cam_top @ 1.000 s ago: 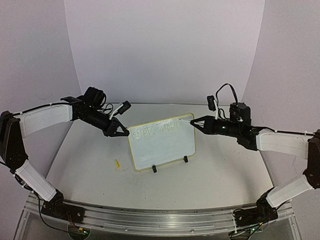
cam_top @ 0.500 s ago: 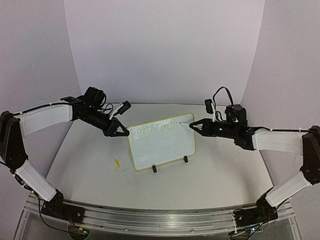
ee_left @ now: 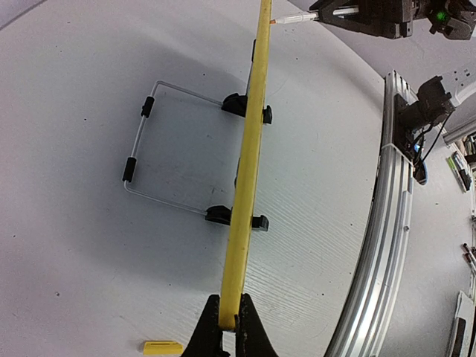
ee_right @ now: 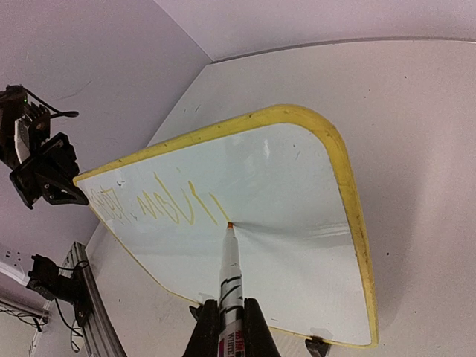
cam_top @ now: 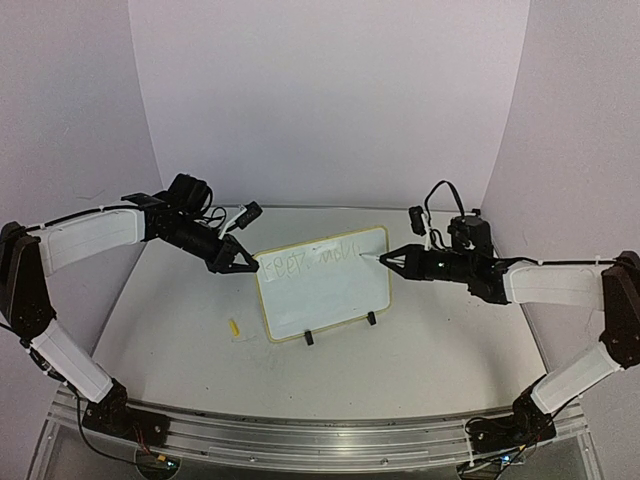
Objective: Write a sentence on the whiteboard
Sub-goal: Write on the whiteboard with the whiteboard marker without the cap.
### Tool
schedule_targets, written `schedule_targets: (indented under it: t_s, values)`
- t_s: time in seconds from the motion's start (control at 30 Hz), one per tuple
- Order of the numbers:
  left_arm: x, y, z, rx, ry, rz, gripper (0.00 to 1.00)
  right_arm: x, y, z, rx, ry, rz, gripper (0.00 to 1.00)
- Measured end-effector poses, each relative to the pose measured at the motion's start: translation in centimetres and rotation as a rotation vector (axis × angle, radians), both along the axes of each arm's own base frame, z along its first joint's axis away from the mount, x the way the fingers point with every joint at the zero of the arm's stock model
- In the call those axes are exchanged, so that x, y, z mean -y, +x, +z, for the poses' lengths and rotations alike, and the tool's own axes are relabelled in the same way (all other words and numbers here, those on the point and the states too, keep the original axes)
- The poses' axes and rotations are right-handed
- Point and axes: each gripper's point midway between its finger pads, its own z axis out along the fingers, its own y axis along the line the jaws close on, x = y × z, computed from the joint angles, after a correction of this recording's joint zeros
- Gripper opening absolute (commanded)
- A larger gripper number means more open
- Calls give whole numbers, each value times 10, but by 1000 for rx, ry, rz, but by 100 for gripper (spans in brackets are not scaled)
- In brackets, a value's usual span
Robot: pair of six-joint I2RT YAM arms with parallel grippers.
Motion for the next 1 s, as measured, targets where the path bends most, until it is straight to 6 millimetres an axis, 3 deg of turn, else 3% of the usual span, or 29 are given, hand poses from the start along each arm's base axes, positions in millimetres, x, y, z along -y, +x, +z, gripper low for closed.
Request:
schedule_targets:
  t_s: [0.43, 1.0]
  values:
    - [0, 0, 0, 0, 0, 0, 0, 0, 0, 0, -4, 0, -1, 0]
    - [0, 0, 0, 0, 0, 0, 0, 2, 9, 20, 41, 14, -42, 0]
